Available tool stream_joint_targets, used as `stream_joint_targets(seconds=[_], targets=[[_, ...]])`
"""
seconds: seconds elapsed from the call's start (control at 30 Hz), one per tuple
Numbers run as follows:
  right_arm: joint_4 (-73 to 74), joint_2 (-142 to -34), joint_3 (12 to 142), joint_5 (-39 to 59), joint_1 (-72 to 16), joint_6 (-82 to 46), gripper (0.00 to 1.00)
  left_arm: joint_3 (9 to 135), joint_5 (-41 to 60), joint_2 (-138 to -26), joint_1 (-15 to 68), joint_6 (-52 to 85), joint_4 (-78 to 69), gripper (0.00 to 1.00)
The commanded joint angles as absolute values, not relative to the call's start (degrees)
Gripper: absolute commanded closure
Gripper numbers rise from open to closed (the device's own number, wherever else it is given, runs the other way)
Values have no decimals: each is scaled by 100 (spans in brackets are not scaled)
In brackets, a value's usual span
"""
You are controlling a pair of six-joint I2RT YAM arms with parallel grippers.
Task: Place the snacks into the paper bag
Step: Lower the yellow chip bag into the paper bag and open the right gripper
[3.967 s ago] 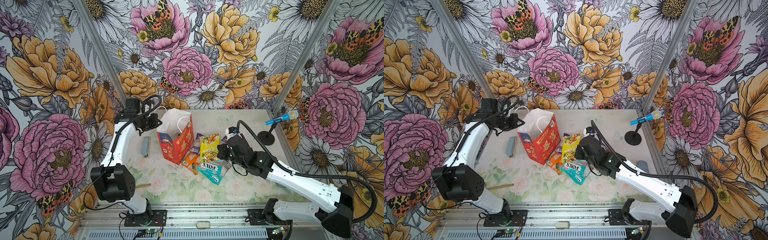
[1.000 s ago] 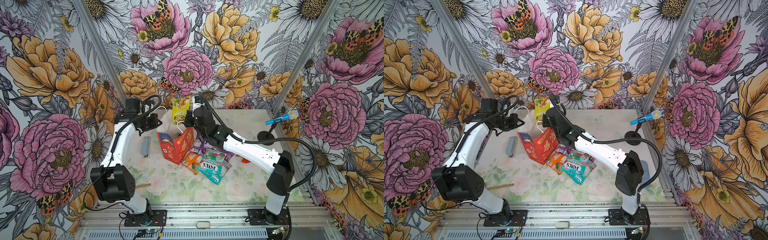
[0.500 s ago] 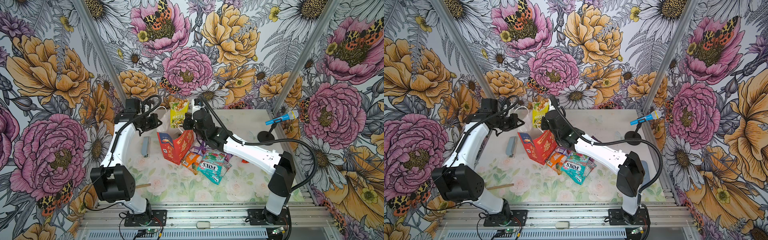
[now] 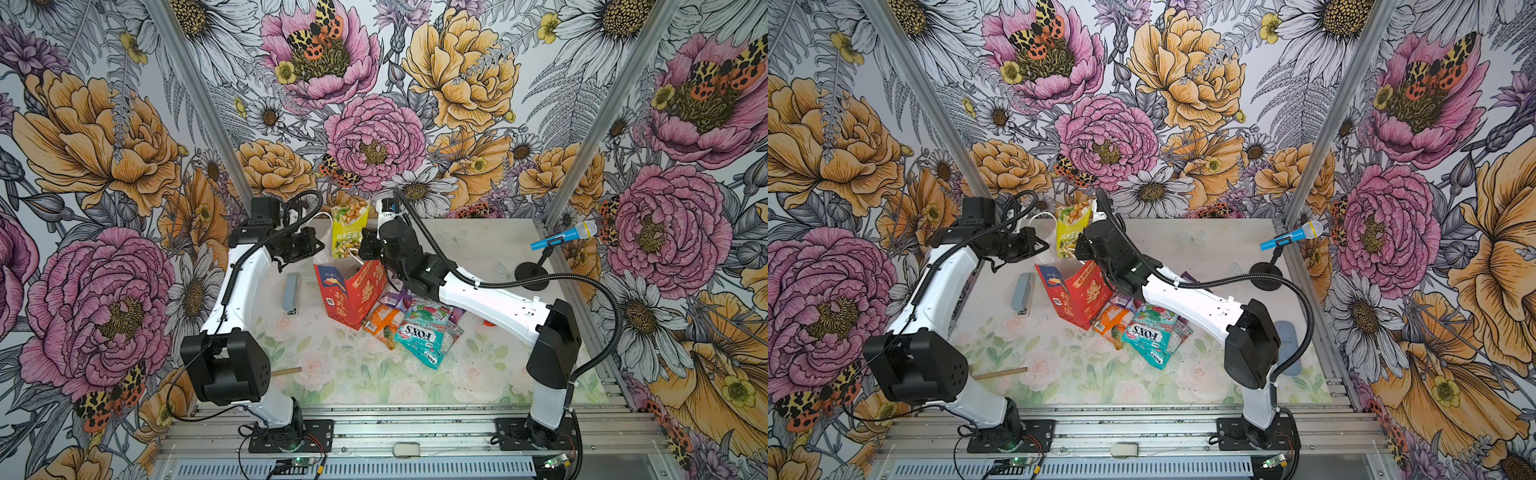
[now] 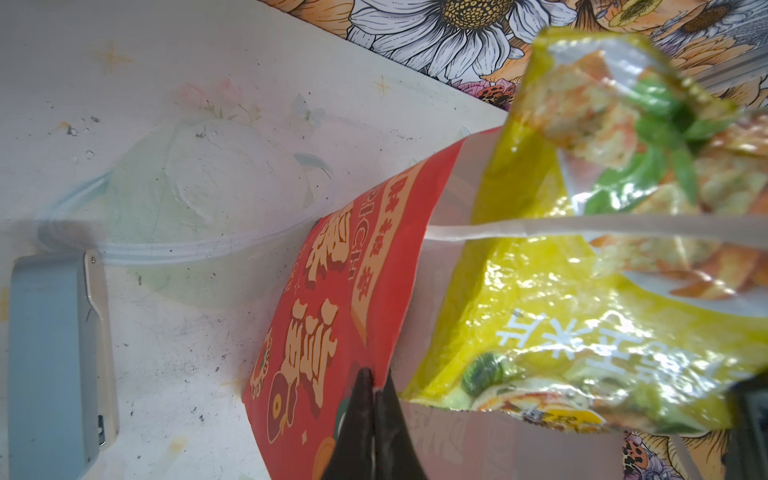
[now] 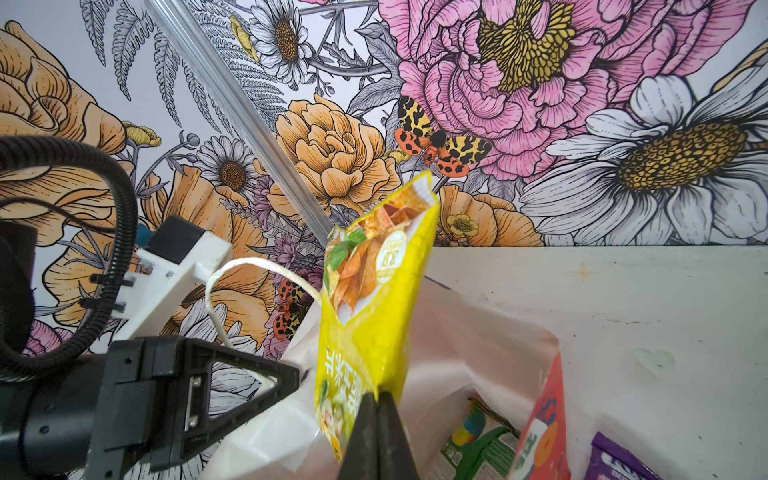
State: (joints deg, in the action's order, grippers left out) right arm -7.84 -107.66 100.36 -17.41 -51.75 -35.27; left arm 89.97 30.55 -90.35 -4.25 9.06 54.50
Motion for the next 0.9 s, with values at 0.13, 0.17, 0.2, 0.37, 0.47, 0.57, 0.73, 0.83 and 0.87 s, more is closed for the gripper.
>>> stream_joint_targets(seconds=[0.13,0.17,0.2,0.37,0.47,0.57,0.73,0.83,0.87], targets=[[-616,-10932,10343,-1662,-5210,-3649,100,8912,3179,-8868,-445,949,5381,100],[-615,-10959,10353,-1646,-5203,-3662,100,8912,3177,-8868,-444,946,5379,100],[-615,-10975,10371,-1634,-5206,-3656,100,8912,3180,-8868,-448,949,5381,100],[-606,-11065,10423,-1630,-5194,-3681,100,8912,3182,-8859,-448,949,5370,100],[-606,-11091,10433,-1608,-5199,-3698,100,8904,3188,-8846,-463,955,5378,100],[-606,-11071,10383,-1589,-5194,-3720,100,8907,3192,-8851,-458,955,5376,100],[-578,-10897,10179,-1582,-5207,-3738,100,8903,3191,-8840,-475,956,5364,100],[-571,-10755,10004,-1633,-5195,-3727,100,8904,3199,-8841,-483,949,5366,100],[-558,-10706,9939,-1641,-5194,-3727,100,8903,3199,-8841,-483,952,5361,100]])
